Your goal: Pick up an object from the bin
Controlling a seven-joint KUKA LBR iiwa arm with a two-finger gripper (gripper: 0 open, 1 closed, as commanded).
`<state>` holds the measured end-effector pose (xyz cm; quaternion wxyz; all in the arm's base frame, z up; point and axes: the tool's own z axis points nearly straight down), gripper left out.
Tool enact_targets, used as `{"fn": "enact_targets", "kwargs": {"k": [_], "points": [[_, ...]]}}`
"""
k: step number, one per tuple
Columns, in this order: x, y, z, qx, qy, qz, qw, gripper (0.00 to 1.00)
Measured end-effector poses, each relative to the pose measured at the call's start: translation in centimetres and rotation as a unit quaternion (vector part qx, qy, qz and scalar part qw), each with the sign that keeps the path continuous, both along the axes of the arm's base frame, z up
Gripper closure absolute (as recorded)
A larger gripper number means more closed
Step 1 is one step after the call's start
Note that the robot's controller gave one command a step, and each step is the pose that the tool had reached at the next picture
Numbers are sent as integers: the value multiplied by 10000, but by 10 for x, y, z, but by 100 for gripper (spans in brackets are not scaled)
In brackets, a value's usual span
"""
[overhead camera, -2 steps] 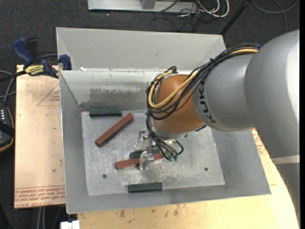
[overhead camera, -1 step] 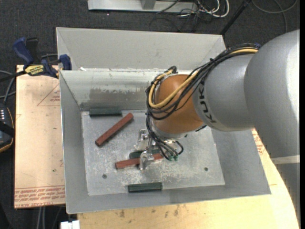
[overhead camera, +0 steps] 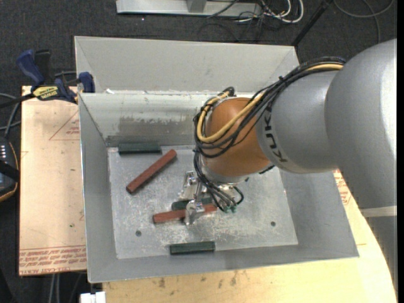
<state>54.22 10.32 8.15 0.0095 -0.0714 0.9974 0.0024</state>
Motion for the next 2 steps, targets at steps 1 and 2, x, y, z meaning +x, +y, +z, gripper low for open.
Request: {"fn": "enact_targets", "kwargs": {"k": [1, 2], "points": [[-1, 0, 7, -16, 59, 0, 10000, 100], [-1, 0, 12, -20, 78, -1, 10000, 100]]}}
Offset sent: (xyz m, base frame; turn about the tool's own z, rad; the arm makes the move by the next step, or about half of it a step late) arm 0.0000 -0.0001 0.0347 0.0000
